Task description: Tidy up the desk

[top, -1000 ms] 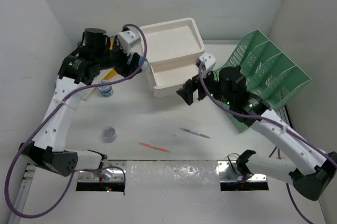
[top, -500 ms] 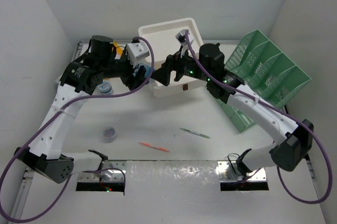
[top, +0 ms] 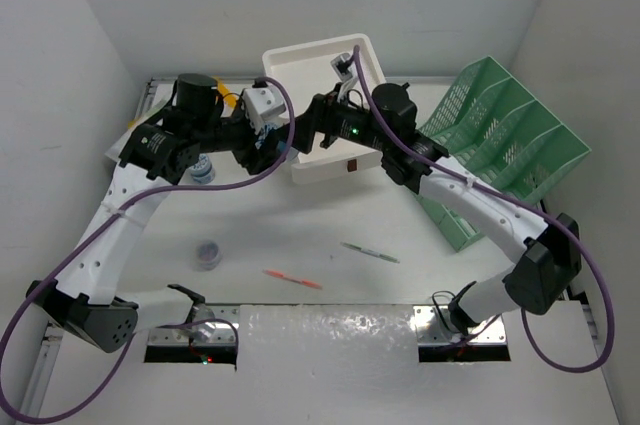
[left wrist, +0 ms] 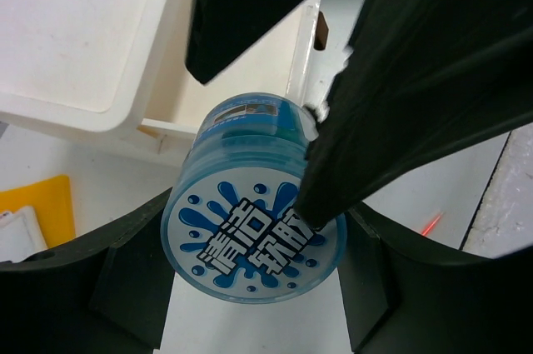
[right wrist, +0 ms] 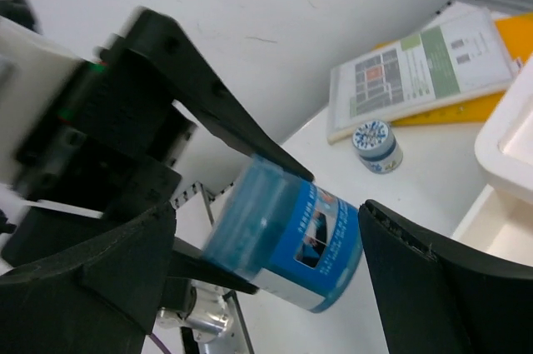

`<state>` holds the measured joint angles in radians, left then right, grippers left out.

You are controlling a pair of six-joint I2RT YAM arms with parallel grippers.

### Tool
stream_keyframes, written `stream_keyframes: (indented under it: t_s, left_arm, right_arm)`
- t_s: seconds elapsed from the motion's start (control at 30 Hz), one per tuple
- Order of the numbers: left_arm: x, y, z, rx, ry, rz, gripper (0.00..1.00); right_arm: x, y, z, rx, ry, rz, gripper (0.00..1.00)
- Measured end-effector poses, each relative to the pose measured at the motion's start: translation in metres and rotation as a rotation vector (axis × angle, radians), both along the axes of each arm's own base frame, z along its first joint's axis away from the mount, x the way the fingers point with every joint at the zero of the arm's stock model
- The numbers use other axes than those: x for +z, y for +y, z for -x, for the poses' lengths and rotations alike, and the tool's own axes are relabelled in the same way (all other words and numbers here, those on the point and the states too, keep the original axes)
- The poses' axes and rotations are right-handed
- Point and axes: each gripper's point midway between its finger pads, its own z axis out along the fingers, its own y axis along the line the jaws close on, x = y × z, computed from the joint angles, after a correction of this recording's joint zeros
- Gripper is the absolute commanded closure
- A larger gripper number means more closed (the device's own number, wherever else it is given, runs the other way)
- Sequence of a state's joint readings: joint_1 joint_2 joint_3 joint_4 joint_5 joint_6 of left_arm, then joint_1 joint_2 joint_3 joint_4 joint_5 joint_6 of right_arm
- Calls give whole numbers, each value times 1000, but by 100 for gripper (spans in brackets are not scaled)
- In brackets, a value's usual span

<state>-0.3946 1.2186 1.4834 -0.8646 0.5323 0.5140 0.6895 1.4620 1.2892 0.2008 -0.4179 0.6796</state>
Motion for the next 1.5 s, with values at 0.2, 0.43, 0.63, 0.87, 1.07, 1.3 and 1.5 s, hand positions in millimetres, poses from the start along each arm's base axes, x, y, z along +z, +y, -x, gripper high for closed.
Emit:
stream_keyframes:
  t_s: [0.2, 0.43, 0.63, 0.87, 1.07, 1.3, 1.5]
  left_arm:
    - [-3, -2, -5, 10, -13, 4, 100]
    - [-13, 2, -8, 39, 4, -17, 100]
    - [-19, 3, -13, 63, 9, -16, 100]
    - [-25, 3, -14, 65, 5, -23, 100]
    - [-29, 5, -17, 46, -46, -44, 100]
    - [-21, 7, -18, 26, -145, -52, 100]
    - [-12, 10, -20, 25, -237, -54, 100]
  right_arm:
    - [-27, 0, -8, -43, 72, 17, 16]
    - [-39, 13, -14, -16, 117, -11, 22]
    - [-43, 17, -17, -13, 136, -23, 32]
    - [-49, 22, -15, 15, 178, -34, 15]
    - [-50, 24, -12, 32, 189, -35, 1]
    - [-40, 24, -14, 23, 180, -13, 1]
    - [-49, 20, -15, -6, 198, 42, 1]
